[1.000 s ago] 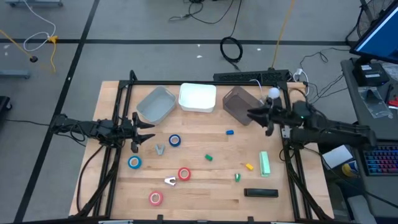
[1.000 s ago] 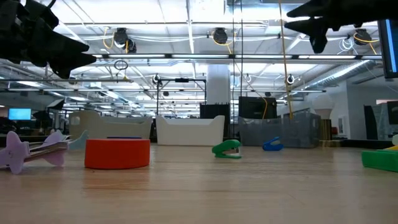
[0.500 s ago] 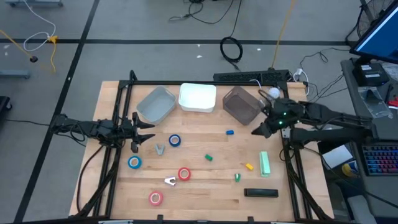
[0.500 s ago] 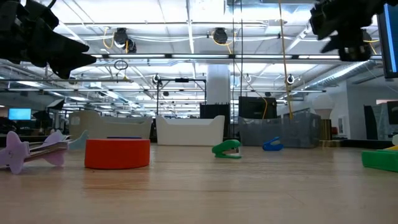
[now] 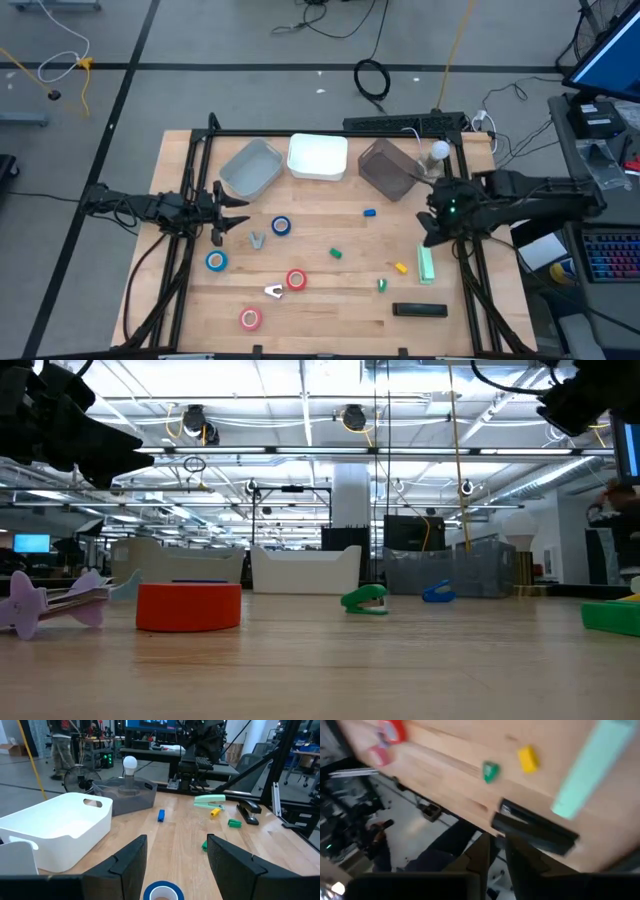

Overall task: Pick and place Stapler, Stapler remover, tape
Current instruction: Put the light green stapler into the gray bin

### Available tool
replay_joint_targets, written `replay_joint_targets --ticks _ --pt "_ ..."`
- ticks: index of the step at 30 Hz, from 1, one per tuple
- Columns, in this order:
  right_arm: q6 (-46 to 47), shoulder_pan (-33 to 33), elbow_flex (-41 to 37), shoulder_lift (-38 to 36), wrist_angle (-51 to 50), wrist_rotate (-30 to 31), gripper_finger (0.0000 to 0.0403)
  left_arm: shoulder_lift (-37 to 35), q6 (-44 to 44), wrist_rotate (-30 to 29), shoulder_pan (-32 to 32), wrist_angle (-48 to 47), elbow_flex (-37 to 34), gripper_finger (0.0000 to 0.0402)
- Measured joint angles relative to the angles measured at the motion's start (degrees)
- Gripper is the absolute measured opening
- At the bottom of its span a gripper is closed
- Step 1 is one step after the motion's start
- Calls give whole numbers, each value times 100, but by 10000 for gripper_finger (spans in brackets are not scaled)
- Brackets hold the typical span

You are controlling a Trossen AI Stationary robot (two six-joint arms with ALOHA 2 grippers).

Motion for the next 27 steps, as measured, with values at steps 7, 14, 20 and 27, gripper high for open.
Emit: replay_joint_targets --ticks 7,14,20,27 --pt "1041 743 0 20 -259 563 11 0 1 0 0 1 0 207" --pt "2068 1623 3 327 138 644 1 0 39 0 1 2 0 207" --pt "2620 2315 309 957 -221 861 1 0 54 0 -1 2 0 207" --pt "2786 2706 1186 1666 -1573 2306 0 0 54 0 0 2 0 207"
